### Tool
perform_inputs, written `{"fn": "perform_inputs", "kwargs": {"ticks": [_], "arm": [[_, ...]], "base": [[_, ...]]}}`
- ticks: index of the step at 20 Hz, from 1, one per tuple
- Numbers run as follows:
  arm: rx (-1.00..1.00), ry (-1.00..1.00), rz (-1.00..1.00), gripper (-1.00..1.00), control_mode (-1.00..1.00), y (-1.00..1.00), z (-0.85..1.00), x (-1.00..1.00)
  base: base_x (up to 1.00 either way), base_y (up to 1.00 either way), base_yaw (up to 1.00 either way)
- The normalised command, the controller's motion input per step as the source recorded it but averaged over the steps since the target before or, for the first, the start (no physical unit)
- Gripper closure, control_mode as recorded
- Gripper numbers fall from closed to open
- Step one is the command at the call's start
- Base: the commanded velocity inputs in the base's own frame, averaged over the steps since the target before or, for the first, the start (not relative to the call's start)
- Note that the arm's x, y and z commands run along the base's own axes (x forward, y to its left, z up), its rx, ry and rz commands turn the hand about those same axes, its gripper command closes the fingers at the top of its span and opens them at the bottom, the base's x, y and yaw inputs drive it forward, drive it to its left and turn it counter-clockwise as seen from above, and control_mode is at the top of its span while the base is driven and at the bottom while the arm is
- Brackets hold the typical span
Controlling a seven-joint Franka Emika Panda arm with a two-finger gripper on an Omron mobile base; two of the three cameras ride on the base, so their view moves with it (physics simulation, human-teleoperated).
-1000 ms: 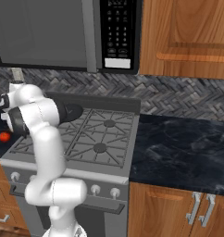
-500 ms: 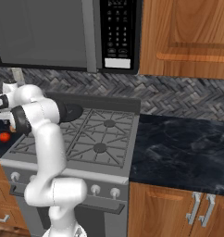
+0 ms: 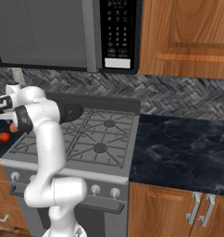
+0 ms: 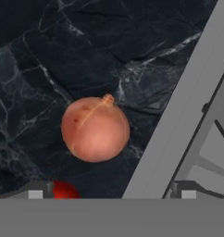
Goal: Place the pan on the rear left burner on the stove. Then place the tomato and the onion in the pan and turn on the rear left burner.
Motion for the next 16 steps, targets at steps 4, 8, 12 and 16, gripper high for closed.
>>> {"fn": "perform_inputs", "kwargs": {"ticks": [4, 8, 12, 16], "arm": [[0.00, 0.00, 0.00, -1.00, -1.00, 0.09, -0.18, 0.09], [0.00, 0.00, 0.00, -1.00, -1.00, 0.10, -0.23, 0.04], [0.00, 0.00, 0.00, -1.00, -1.00, 0.11, -0.24, 0.00], [0.01, 0.00, 0.00, -1.00, -1.00, 0.13, -0.19, 0.00]], "base": [[0.00, 0.00, 0.00], [0.00, 0.00, 0.00], [0.00, 0.00, 0.00], [0.00, 0.00, 0.00]]}}
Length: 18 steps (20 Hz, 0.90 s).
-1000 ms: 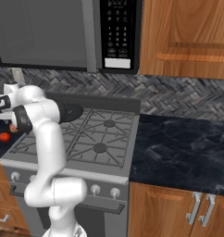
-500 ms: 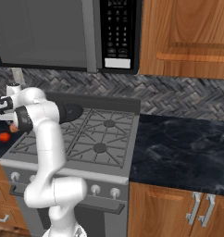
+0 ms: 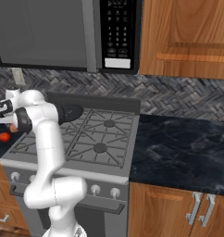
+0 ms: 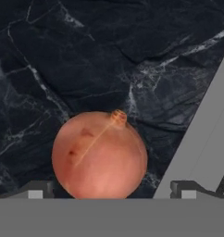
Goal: Place the pan on the rear left burner on the stove. Then place the tomato and the onion in the pan and turn on the rear left burner.
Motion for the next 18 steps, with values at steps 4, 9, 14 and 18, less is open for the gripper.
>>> {"fn": "perform_inputs", "kwargs": {"ticks": [4, 9, 14, 18], "arm": [[0.01, 0.00, 0.00, -1.00, -1.00, 0.11, -0.18, 0.00], [0.01, 0.00, 0.00, -1.00, -1.00, 0.10, -0.21, 0.01], [0.00, 0.00, 0.00, 1.00, -1.00, 0.12, -0.10, 0.00], [0.00, -0.01, 0.00, 1.00, -1.00, 0.01, 0.00, 0.00]], "base": [[0.00, 0.00, 0.00], [0.00, 0.00, 0.00], [0.00, 0.00, 0.00], [0.00, 0.00, 0.00]]}}
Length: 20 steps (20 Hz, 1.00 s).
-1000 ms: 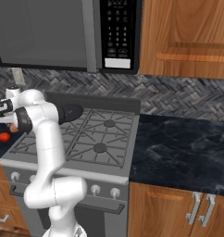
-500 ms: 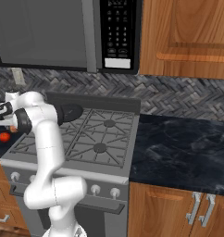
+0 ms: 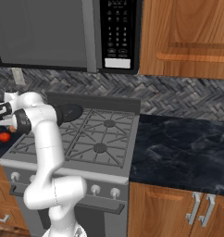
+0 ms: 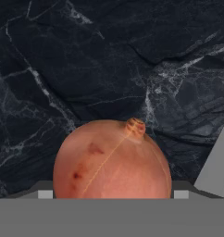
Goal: Place the pan on the rear left burner on the stove. Then place the tomato and the onion in the pan and turn on the rear left burner.
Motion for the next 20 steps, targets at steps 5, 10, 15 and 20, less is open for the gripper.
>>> {"fn": "perform_inputs", "kwargs": {"ticks": [5, 10, 15, 20], "arm": [[0.00, -0.10, 0.00, 1.00, -1.00, -0.03, 0.25, 0.00], [0.01, -0.16, 0.00, 1.00, -1.00, -0.06, 0.47, 0.01], [0.02, -0.10, -0.02, 1.00, -1.00, -0.21, 0.23, 0.28], [0.02, -0.01, -0.06, 1.00, -1.00, -0.30, 0.01, 0.49]], "base": [[0.00, 0.00, 0.00], [0.00, 0.00, 0.00], [0.00, 0.00, 0.00], [0.00, 0.00, 0.00]]}}
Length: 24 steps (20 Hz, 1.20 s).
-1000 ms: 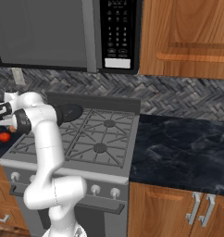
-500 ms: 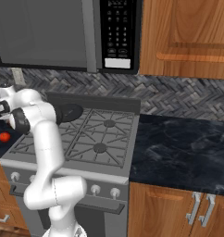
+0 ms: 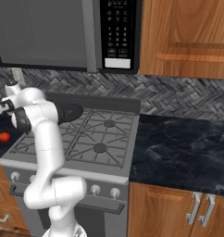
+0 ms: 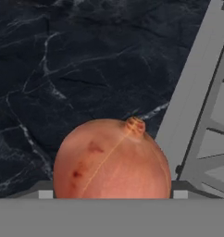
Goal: Place the pan on the rear left burner on the stove. Then place the tomato and the onion in the pan and turn on the rear left burner.
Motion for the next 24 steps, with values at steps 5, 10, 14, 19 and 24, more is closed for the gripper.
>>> {"fn": "perform_inputs", "kwargs": {"ticks": [5, 10, 14, 19, 24], "arm": [[0.04, 0.00, -0.07, 1.00, -1.00, -0.35, 0.03, 0.57], [0.01, 0.00, -0.07, 1.00, -1.00, -0.36, 0.07, 0.55], [0.00, 0.00, -0.07, 1.00, -1.00, -0.35, 0.01, 0.58], [0.00, 0.00, -0.07, 1.00, -1.00, -0.35, 0.00, 0.55], [0.00, 0.00, -0.07, 1.00, -1.00, -0.37, 0.00, 0.49]], "base": [[0.00, 0.00, 0.00], [0.00, 0.00, 0.00], [0.00, 0.00, 0.00], [0.00, 0.00, 0.00], [0.00, 0.00, 0.00]]}}
